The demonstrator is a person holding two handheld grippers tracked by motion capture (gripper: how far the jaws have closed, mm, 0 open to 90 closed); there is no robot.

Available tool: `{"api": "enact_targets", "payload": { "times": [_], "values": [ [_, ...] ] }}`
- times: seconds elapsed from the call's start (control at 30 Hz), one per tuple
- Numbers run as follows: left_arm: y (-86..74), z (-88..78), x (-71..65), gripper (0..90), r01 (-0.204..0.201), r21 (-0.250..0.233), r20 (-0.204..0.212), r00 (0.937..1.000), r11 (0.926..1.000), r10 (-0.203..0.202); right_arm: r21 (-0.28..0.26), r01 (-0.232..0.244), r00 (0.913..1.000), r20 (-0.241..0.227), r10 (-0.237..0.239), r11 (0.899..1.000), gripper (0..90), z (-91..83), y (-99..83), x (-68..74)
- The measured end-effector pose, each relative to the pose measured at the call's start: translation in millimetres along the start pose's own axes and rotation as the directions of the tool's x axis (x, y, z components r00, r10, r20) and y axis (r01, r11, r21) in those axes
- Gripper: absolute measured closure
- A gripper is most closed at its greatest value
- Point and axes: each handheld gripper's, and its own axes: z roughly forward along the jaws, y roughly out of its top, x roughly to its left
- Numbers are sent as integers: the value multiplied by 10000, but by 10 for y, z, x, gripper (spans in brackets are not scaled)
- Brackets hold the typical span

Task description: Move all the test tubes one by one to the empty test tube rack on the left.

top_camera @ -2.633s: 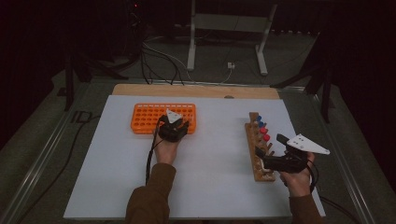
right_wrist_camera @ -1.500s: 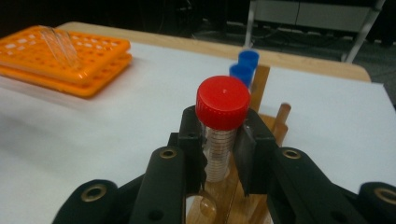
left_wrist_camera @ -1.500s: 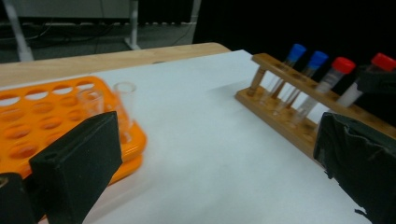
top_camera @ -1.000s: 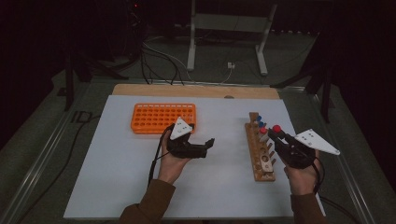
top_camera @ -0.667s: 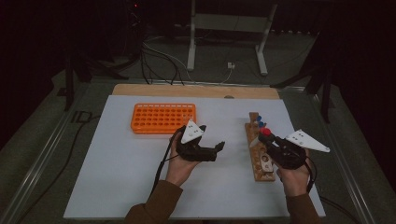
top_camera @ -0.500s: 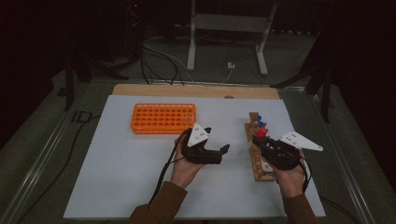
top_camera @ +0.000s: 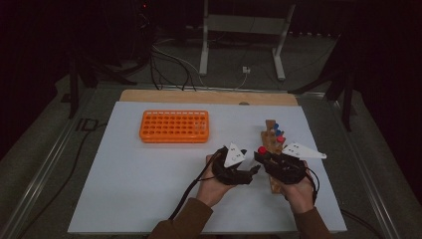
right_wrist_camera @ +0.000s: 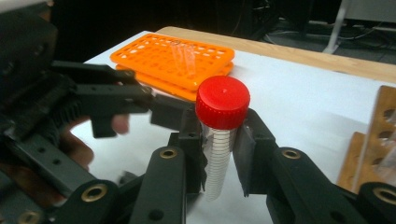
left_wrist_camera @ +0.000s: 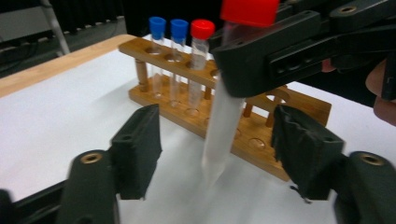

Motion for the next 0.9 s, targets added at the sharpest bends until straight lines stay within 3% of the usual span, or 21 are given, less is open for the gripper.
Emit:
{"api": "enact_targets", "payload": {
  "times": [0.2,0.5,0.67,0.9],
  "values": [
    [-20,36,-17,669,-126,109,222,9997,9999,123,95,-39,9998,-193,40,9999,744,25,-12,15],
    [-35,26,-5,761,-211,140,299,9993,9997,206,245,-79,9995,-309,87,9997,736,48,-24,29],
    [-43,8,45,762,29,62,87,10000,10000,-30,-240,-288,9983,-520,275,9993,464,-11,1,-14],
    [-106,-53,174,761,404,-23,-368,9985,9992,-405,-630,-334,9993,-216,321,9975,215,-99,11,-115]
  ]
}}
